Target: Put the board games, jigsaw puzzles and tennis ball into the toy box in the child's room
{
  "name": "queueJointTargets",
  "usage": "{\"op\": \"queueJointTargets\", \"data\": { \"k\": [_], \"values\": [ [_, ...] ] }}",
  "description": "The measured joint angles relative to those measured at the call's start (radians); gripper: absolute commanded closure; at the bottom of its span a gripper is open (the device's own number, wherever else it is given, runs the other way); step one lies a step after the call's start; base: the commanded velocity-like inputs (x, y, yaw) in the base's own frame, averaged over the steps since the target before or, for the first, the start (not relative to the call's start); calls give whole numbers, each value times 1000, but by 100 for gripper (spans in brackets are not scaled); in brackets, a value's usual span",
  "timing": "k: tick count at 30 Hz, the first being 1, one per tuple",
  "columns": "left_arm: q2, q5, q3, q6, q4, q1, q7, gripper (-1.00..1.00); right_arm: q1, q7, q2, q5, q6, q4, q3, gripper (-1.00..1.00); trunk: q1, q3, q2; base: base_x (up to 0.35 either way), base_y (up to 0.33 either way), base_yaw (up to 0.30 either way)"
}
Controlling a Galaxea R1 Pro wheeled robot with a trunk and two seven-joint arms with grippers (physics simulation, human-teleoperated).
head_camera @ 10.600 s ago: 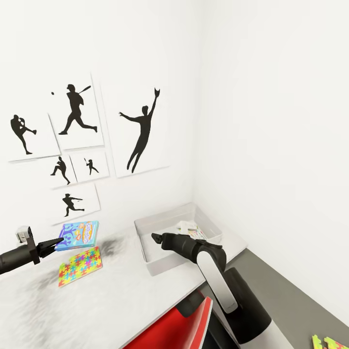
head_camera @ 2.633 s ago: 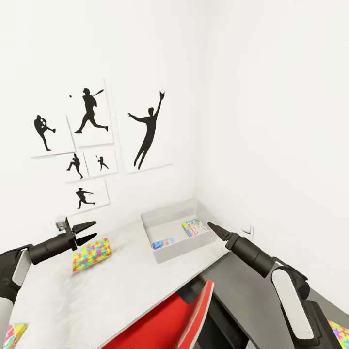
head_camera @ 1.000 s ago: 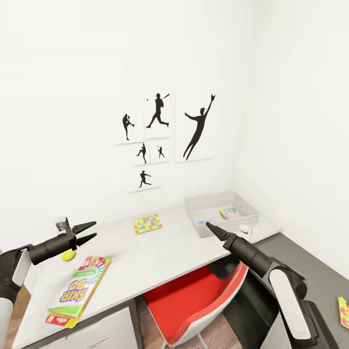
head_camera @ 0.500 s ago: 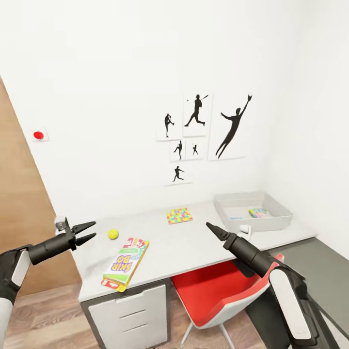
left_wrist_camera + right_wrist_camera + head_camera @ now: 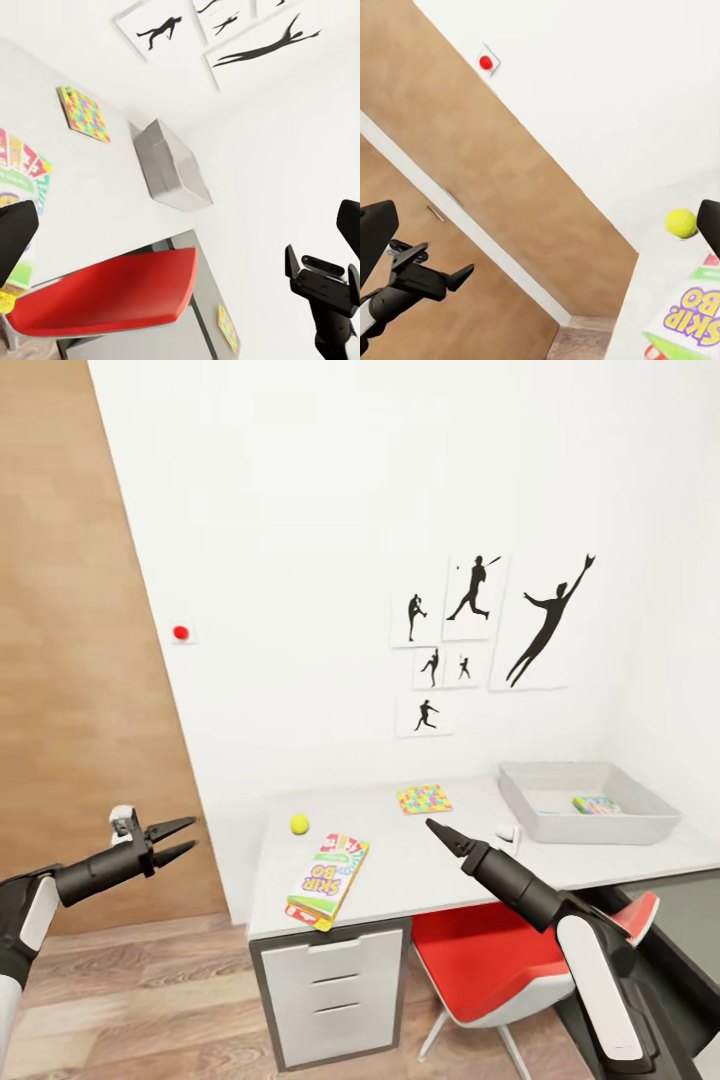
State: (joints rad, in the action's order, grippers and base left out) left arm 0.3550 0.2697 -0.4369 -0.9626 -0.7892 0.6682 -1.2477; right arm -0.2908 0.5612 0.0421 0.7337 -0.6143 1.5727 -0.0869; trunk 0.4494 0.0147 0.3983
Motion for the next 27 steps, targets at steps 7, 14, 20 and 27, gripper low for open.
{"op": "queueJointTargets", "data": {
  "k": [7,14,20,27],
  "values": [
    [8,-1,0,0,0,0,0,-100,0,0,-1,1,1,0,-1,-100,0,0,0,-1,194,3],
    [8,-1,0,0,0,0,0,-100,0,-1,-1,0,1,0,-1,-100,0,0,0,0,272,0],
    [7,0,1,0,0,0,2,-100,0,-3,-3,-2,0,0,0,-100,0,1,0,0,144,115],
    [6,-1,3,1,0,-1,11,-100,0,-20,-6,-1,-2,0,6,-100,0,4,0,0,17,248]
  ]
}}
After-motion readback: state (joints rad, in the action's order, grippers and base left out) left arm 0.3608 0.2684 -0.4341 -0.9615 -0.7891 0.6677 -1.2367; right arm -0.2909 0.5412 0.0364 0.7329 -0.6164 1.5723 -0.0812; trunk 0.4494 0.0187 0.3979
